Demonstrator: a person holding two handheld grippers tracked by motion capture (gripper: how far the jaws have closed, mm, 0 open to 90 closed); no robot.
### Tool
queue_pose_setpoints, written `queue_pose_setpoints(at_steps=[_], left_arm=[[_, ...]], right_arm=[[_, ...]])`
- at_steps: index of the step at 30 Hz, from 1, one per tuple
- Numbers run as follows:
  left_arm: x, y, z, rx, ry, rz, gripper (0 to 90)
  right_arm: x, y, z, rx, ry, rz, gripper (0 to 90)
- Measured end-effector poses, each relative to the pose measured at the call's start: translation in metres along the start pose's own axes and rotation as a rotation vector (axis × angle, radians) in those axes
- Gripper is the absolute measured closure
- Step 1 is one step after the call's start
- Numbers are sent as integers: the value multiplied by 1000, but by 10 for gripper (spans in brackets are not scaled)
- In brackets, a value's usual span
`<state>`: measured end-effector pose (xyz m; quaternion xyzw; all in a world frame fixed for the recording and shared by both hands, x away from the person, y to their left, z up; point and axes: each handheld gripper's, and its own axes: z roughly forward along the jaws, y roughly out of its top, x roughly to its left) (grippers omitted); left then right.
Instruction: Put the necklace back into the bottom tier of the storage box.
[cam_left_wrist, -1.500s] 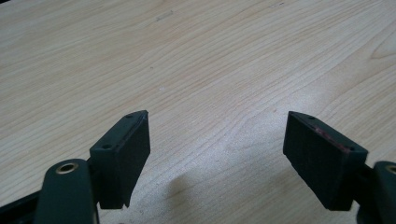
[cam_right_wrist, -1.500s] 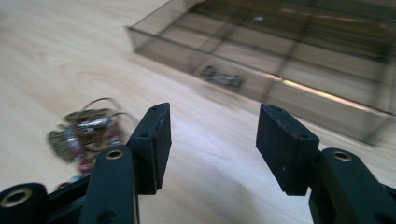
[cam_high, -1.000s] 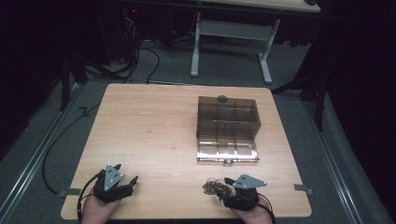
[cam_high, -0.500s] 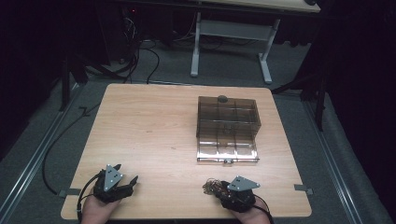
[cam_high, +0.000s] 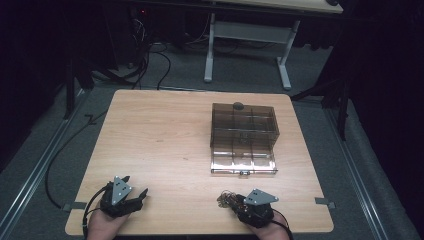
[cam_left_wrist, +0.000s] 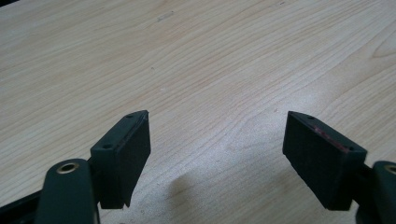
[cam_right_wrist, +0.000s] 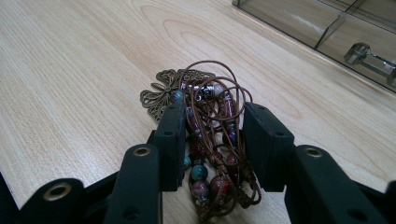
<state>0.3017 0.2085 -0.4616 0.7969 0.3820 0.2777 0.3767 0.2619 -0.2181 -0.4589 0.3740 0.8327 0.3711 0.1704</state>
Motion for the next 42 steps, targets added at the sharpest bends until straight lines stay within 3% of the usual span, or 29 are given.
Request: queue_pose_setpoints(at_steps=[7, 8, 12, 17, 31, 37, 42], left_arm=[[0, 0, 0, 0, 0, 0, 236], [0, 0, 0, 0, 0, 1, 236], [0, 0, 0, -1, 0, 0, 236], [0, 0, 0, -2, 0, 0, 236], [0, 0, 0, 1, 0, 5, 236], [0, 0, 0, 2, 0, 3, 236], [-1, 0, 0, 1, 4, 5, 236]], right_arm=[[0, 0, 0, 1, -3, -1, 638], [0, 0, 0, 0, -4, -2, 686], [-1, 0, -1, 0, 2, -6, 728], [-3, -1, -3, 3, -15, -9, 733], [-51, -21, -31, -11, -158, 139, 774], [-63, -30, -40, -4, -220, 159, 762], [-72, -39, -47, -2, -227, 196, 704]])
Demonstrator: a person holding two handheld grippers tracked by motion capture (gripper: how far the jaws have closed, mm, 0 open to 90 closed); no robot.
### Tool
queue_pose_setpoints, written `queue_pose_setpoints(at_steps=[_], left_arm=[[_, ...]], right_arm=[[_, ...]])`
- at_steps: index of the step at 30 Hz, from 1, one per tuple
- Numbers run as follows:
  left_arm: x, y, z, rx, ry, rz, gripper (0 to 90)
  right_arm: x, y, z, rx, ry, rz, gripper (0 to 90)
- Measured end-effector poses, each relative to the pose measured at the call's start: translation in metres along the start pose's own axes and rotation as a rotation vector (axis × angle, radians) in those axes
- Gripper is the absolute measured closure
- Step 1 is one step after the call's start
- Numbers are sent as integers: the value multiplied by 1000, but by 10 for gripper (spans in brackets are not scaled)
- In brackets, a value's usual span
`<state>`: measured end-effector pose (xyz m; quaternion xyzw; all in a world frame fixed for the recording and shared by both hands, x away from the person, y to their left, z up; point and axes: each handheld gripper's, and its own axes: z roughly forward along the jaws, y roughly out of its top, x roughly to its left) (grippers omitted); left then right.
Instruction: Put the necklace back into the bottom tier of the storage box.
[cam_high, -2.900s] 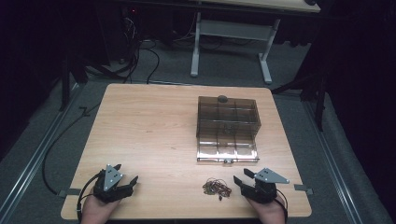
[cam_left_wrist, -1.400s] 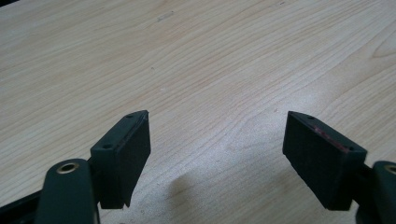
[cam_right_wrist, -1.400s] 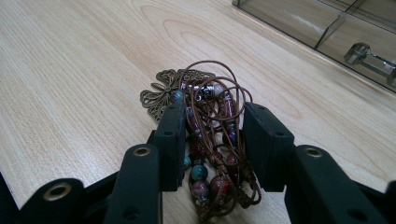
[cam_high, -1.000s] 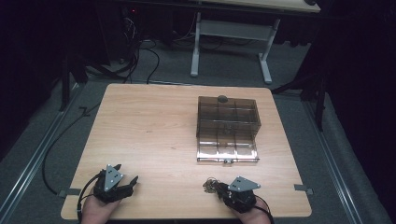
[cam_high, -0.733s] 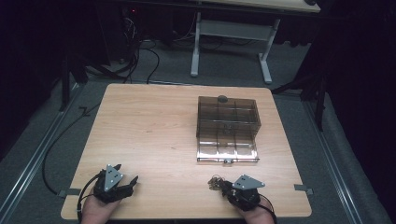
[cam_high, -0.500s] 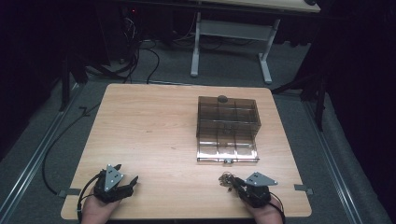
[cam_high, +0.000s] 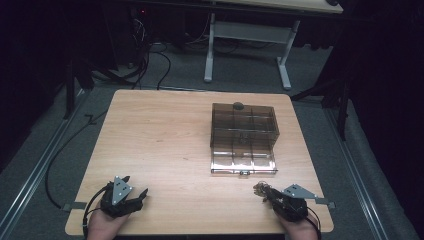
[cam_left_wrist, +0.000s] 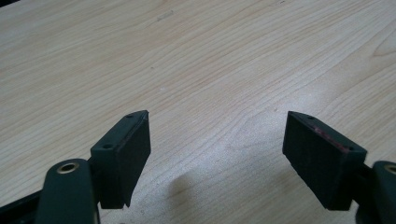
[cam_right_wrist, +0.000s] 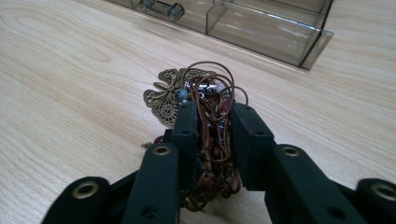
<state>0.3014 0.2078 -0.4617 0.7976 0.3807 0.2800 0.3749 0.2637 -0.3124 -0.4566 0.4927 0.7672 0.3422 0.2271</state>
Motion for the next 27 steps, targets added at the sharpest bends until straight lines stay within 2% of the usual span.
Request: queue_pose_setpoints(at_steps=[7, 9, 13, 16, 17, 19, 20, 27], left_arm=[[0, 0, 0, -1, -2, -2, 235], [1, 0, 0, 2, -8, -4, 234], [1, 0, 0, 2, -22, 3, 233], [1, 0, 0, 2, -30, 0, 233], [1, 0, 0, 1, -32, -2, 234], [1, 0, 0, 1, -33, -1, 234], [1, 0, 0, 2, -34, 0, 235], [1, 0, 0, 2, -37, 0, 235]], right_arm=[[2, 3, 0, 5, 9, 5, 621], [0, 8, 0, 22, 5, 23, 579], [-1, 11, -2, 58, -7, 25, 547], [-1, 16, -2, 101, -1, 13, 515], [0, 19, -1, 136, 12, 14, 503], [1, 20, 0, 148, 15, 9, 502], [5, 24, 2, 193, 6, -16, 500], [7, 35, 4, 261, 9, -21, 490]])
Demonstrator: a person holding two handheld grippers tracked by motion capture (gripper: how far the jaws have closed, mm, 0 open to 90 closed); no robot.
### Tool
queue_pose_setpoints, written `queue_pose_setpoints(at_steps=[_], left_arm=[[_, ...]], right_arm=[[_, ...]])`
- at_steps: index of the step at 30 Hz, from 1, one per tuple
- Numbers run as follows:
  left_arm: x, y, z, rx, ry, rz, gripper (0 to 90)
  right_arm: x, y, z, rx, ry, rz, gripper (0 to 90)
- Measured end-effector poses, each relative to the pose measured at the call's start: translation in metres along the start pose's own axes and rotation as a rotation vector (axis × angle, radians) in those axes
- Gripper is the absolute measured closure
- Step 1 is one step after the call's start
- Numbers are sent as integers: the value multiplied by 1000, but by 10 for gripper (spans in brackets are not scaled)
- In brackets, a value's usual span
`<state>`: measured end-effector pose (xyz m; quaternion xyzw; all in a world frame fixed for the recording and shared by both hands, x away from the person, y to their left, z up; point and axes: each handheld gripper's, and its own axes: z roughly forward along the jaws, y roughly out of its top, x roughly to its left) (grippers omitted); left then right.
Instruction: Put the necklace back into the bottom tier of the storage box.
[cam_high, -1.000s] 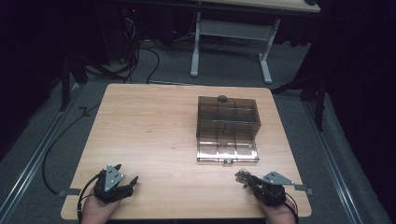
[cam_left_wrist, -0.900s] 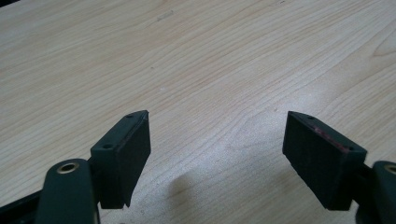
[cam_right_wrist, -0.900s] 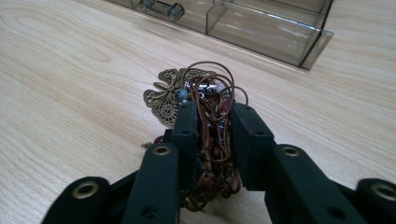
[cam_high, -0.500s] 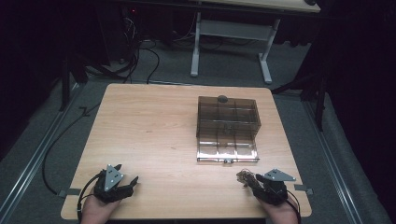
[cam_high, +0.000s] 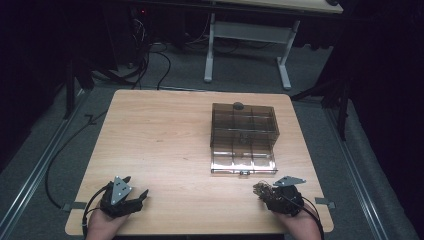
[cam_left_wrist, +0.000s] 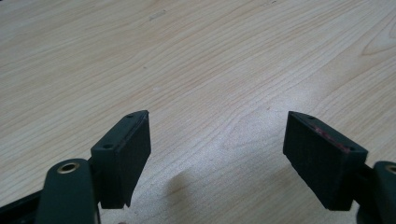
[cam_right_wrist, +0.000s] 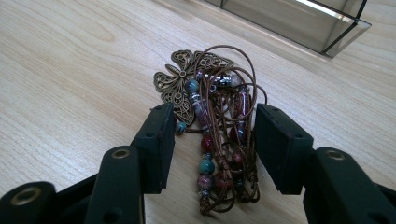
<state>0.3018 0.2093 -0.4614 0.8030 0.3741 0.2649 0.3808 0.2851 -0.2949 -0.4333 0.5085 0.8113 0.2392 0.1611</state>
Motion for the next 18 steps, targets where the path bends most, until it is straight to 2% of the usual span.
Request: queue_pose_setpoints(at_steps=[3, 10, 11, 18], left_arm=[[0, 0, 0, 1, -2, 1, 235], [0, 0, 0, 0, -6, 0, 236], [0, 0, 0, 1, -6, 0, 236], [0, 0, 0, 1, -11, 0, 236]], right_arm=[[-1, 6, -2, 46, 1, -8, 491], [-3, 12, -2, 103, 18, 1, 494], [-3, 13, -1, 126, 25, 4, 496], [-5, 16, 0, 157, 37, 14, 513]])
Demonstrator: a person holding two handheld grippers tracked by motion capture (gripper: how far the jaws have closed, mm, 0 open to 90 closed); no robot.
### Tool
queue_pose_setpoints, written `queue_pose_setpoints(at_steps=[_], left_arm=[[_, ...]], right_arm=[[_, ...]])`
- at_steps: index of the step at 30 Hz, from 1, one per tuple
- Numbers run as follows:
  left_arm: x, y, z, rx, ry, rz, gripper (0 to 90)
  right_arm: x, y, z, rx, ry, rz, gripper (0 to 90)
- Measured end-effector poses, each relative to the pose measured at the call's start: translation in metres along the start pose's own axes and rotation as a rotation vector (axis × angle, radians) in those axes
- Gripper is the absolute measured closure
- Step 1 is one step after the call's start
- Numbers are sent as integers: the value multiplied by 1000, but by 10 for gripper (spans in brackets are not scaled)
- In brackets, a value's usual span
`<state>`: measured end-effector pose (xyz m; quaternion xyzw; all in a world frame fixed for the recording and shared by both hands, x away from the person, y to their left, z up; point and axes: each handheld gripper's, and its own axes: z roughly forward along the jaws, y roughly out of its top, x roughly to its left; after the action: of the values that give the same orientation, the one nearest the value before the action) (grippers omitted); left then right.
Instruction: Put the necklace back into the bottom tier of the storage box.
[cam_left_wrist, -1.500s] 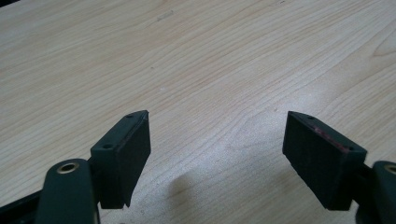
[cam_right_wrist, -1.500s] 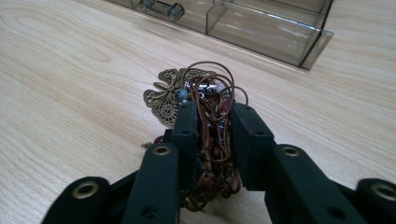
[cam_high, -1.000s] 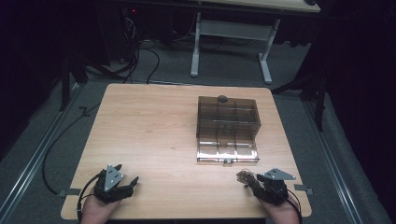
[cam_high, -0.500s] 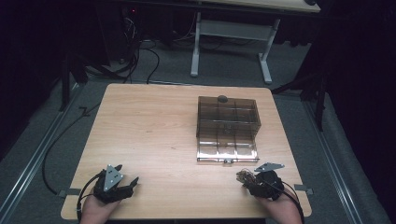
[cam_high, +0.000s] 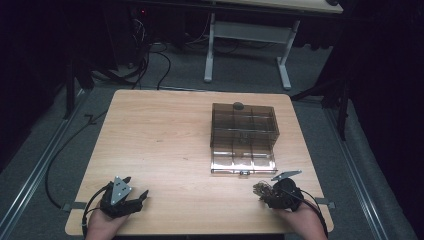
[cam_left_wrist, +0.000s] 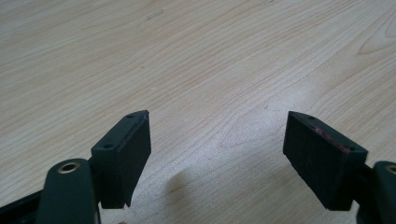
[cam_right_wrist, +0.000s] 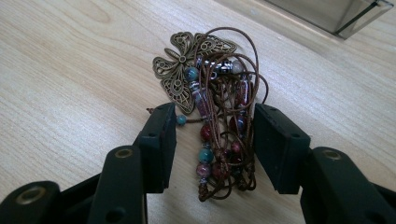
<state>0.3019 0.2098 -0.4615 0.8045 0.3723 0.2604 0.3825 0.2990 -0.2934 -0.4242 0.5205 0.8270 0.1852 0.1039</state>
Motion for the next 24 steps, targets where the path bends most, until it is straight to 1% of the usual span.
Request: queue_pose_setpoints(at_steps=[1, 2, 6, 7, 8, 12, 13, 15, 16, 20, 24], left_arm=[[0, 0, 0, 1, 1, -1, 235], [0, 0, 0, 1, 1, -1, 235], [0, 0, 0, 2, 3, 3, 236], [-1, 0, 0, 3, 5, 4, 236], [-1, 0, 0, 3, 5, 4, 236], [0, 0, 0, 1, 3, 3, 236], [0, 0, 0, 0, 1, 3, 236], [0, 0, 0, -2, -3, 2, 237], [0, 0, 0, 1, -10, 1, 237], [1, 0, 1, 12, -20, 1, 238], [1, 0, 1, 11, -30, 0, 239]], right_arm=[[0, 1, 0, 13, 4, 0, 515], [0, 1, 0, 13, 4, 0, 515], [1, 3, 0, 43, 0, -10, 516], [2, 5, 0, 63, -7, -21, 517], [2, 5, 0, 63, -7, -21, 517], [3, 10, 1, 112, -19, -48, 523], [3, 10, 1, 112, -19, -48, 526], [3, 12, 1, 124, -15, -55, 535], [2, 14, 1, 138, -10, -52, 546], [-1, 18, 1, 161, 5, -45, 568], [-3, 24, 2, 207, 2, -63, 603]])
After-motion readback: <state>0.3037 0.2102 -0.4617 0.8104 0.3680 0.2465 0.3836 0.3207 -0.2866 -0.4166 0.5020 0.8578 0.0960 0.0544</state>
